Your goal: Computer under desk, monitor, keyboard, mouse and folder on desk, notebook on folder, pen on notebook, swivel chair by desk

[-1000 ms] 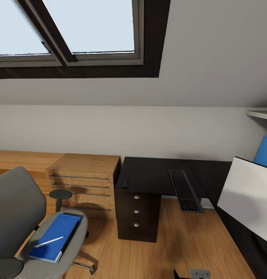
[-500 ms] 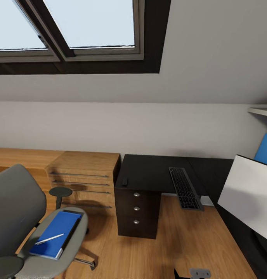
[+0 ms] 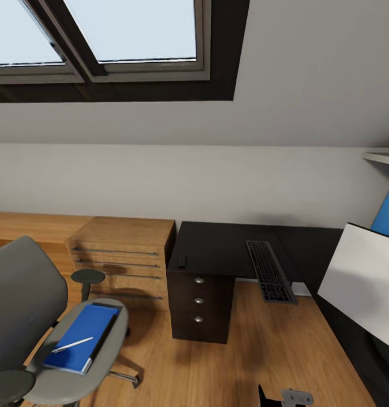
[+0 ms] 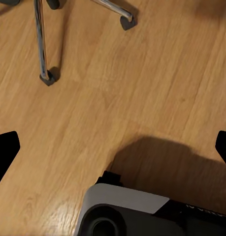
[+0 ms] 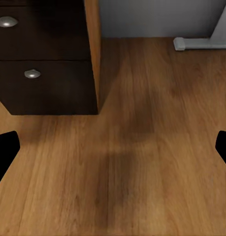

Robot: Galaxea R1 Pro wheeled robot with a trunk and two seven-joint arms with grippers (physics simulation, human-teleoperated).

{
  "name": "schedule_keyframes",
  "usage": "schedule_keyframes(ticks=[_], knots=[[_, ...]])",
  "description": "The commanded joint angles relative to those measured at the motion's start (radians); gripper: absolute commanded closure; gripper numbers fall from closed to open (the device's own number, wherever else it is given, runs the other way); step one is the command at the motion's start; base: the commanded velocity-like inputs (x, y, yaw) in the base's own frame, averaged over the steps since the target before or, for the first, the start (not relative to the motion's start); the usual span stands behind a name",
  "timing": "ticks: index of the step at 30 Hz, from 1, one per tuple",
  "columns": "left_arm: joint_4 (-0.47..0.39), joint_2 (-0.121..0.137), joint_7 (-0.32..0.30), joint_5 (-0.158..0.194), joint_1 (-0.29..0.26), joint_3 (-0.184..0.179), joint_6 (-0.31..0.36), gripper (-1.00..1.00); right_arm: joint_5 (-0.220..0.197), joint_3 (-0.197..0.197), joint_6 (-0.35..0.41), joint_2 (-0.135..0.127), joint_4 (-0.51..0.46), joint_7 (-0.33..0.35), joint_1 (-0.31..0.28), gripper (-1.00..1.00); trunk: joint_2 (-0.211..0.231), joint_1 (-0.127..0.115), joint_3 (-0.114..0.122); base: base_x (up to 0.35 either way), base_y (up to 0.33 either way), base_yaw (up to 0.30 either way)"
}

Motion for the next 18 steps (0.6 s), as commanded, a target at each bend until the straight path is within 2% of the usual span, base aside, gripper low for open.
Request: schedule_keyframes(ticks=[1, 7, 18], knots=[[0.0, 0.001, 0.008, 0.01, 0.0, -0.008, -0.005, -1.0, -0.008, 0.008, -0.005, 0.0, 0.002, 0.0, -0.001, -1.0, -0.001, 0.0, -0.003, -0.012, 0.0, 0.0], [0.001, 0.001, 0.008, 0.01, 0.0, -0.007, -0.006, -1.0, -0.008, 0.009, -0.006, 0.001, 0.002, -0.003, -0.001, -1.0, -0.001, 0.0, -0.012, -0.19, -0.069, 0.0], [0.001, 0.001, 0.008, 0.01, 0.0, -0.007, -0.006, -1.0, -0.008, 0.009, 0.0, 0.001, 0.002, -0.003, -0.001, -1.0, -0.001, 0.0, -0.019, -0.304, -0.098, 0.0]])
